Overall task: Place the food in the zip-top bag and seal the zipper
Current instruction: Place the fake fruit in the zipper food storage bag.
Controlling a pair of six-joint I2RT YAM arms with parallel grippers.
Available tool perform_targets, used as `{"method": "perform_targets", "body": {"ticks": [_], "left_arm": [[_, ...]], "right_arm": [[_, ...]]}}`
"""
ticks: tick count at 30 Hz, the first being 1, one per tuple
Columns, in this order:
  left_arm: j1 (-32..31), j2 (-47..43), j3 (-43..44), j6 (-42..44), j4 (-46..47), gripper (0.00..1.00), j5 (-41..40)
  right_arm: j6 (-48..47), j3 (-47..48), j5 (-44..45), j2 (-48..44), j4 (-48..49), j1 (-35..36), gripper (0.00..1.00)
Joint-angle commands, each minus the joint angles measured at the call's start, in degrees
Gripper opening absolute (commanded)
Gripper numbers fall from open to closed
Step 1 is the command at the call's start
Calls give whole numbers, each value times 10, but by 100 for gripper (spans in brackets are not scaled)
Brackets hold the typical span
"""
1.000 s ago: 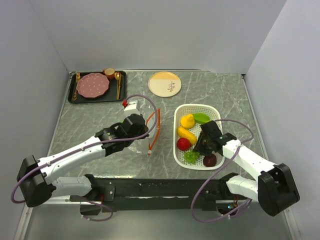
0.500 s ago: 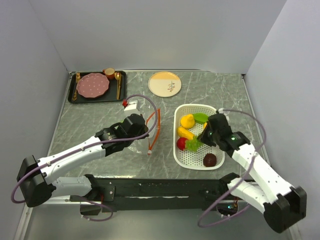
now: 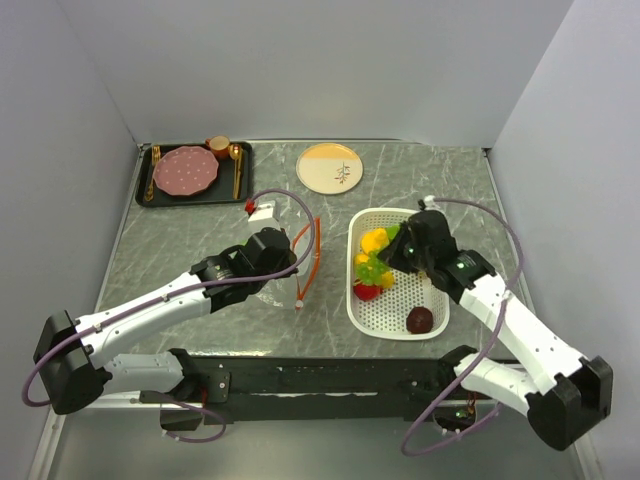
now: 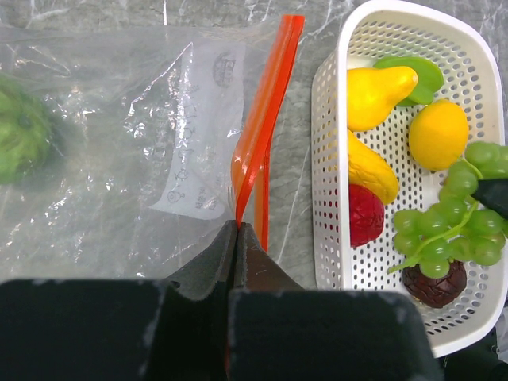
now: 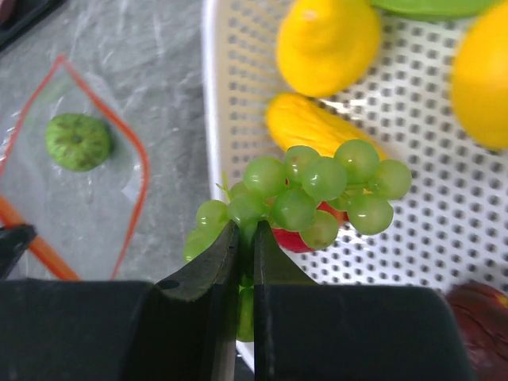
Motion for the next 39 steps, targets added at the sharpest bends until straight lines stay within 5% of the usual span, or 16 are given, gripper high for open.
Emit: {"method": "perform_targets", "body": {"ticks": [1, 19, 29, 39], "left_arm": [[0, -3, 14, 1, 16, 1, 7], [0, 28, 38, -11, 38, 1, 35], [0, 21, 37, -17, 54, 1, 49], [1, -11, 40, -19, 36, 1, 36]], "right_arm": [[0, 73, -3, 50, 81, 54, 9], [7, 130, -31, 234, 218, 185, 8], [6, 100, -70, 241, 306, 196, 9], [11, 138, -101, 283, 313, 188, 25]]}}
